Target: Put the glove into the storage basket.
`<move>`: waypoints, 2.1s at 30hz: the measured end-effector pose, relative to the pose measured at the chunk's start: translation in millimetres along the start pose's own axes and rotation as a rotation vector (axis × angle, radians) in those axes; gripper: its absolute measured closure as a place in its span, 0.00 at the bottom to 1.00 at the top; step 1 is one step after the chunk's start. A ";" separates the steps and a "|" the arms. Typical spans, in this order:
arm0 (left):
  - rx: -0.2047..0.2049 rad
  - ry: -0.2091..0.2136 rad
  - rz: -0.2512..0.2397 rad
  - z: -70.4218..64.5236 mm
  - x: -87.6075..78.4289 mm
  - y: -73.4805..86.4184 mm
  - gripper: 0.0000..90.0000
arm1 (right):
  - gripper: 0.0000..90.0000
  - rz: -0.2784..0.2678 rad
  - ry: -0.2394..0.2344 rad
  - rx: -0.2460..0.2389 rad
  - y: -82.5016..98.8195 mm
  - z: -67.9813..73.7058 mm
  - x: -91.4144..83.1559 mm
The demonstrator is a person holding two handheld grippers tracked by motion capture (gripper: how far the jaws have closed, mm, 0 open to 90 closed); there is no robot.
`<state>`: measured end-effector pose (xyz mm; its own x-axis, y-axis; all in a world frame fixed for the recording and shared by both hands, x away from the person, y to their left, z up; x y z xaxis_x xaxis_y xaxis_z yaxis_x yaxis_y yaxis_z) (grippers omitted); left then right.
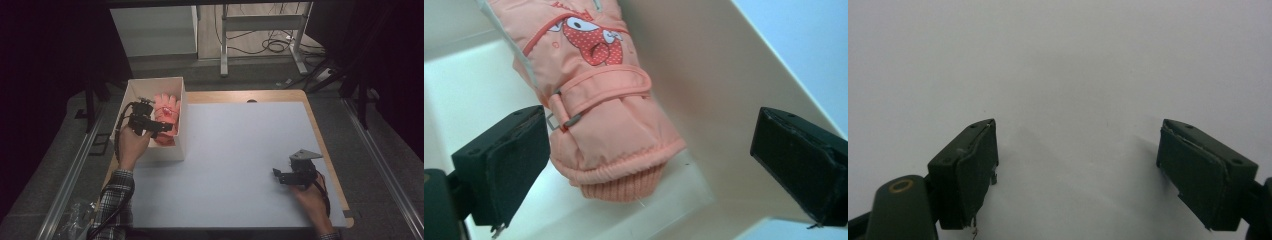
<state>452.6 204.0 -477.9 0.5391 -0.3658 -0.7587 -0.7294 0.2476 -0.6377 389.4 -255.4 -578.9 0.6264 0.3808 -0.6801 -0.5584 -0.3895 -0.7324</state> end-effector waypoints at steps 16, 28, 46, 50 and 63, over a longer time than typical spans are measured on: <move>0.059 0.025 -0.100 -25.0 -19.6 9.8 0.05 | 0.19 0.000 0.001 -0.001 0.0 0.0 0.0; 0.076 0.052 -0.110 -31.6 -32.2 24.3 0.04 | 0.19 0.000 0.002 -0.001 0.0 0.1 -0.1; 0.151 0.137 -0.138 -70.7 -35.5 50.2 0.04 | 0.19 0.000 0.005 -0.005 -0.2 0.1 -0.2; 0.176 0.168 -0.148 -87.2 -33.5 59.3 0.04 | 0.19 -0.002 0.005 -0.005 -0.2 0.1 -0.2; 0.234 0.240 -0.134 -121.0 6.1 99.6 0.04 | 0.19 -0.001 0.006 -0.007 -0.2 0.2 -0.3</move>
<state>332.3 117.9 -529.9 0.4888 -0.6024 -0.6310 -0.5281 0.3714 -0.7637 389.2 -255.3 -578.5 0.6306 0.3759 -0.6790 -0.5538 -0.3949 -0.7330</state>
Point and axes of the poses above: each handheld gripper's, and its own axes: x roughly forward along the jaws, y roughly out of its underside, z roughly to its left, the point moved 7 cm from there along x, roughly forward along the jaws, and after that the axes turned 2 degrees about x, right-handed, at the moved point
